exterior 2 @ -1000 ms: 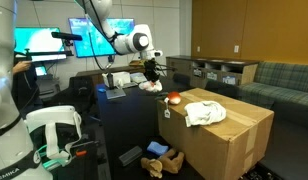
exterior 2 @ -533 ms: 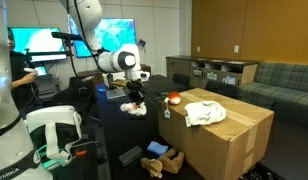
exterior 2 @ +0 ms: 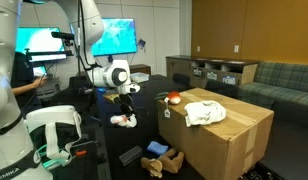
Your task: Put the objects on the table on the box and the objects on the box on the table
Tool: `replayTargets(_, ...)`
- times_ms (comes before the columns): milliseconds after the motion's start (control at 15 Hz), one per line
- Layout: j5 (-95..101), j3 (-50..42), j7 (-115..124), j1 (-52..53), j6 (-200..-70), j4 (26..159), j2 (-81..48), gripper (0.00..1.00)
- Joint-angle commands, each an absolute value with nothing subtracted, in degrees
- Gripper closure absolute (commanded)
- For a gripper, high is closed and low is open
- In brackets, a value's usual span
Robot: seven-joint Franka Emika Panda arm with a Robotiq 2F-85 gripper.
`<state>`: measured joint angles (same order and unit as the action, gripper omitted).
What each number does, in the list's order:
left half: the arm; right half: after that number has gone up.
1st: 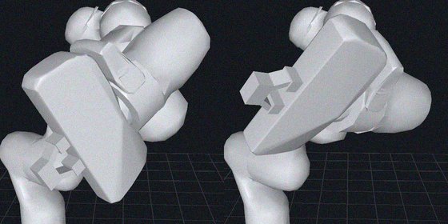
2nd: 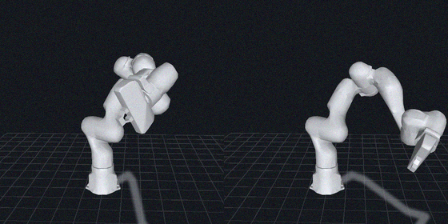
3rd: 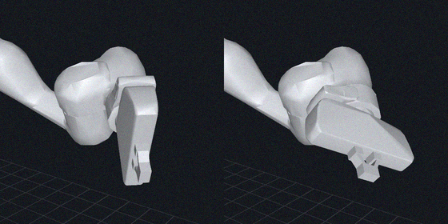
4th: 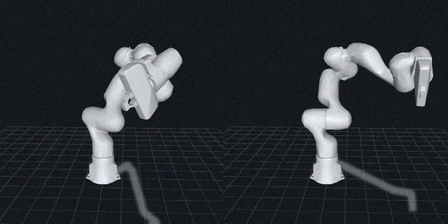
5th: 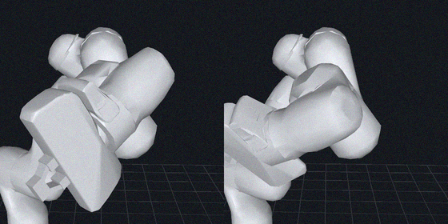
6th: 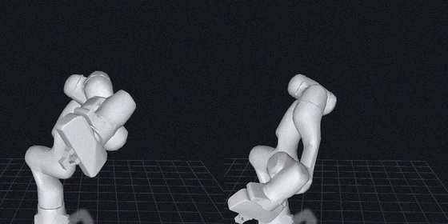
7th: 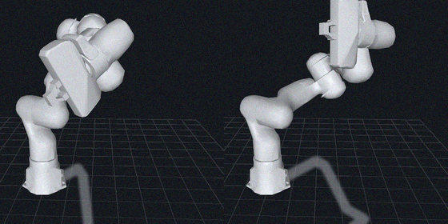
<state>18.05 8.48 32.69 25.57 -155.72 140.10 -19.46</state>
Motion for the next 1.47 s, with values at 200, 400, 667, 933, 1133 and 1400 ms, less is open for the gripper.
replayTargets(200,17.63,6.90,38.28,34.72,-161.45,134.45,-27.50,0.98)
replayTargets(400,16.13,5.71,39.68,38.72,-162.53,130.59,-30.22,0.98)
replayTargets(667,15.98,1.35,40.66,43.76,-162.66,125.25,-33.48,0.97)
replayTargets(933,15.08,-2.00,40.04,45.30,-162.29,121.39,-35.97,0.97)
replayTargets(1133,14.12,-3.51,40.30,45.51,-162.22,119.11,-37.66,0.95)
replayTargets(1400,13.35,-5.24,40.04,45.64,-161.94,117.59,-38.82,0.54)
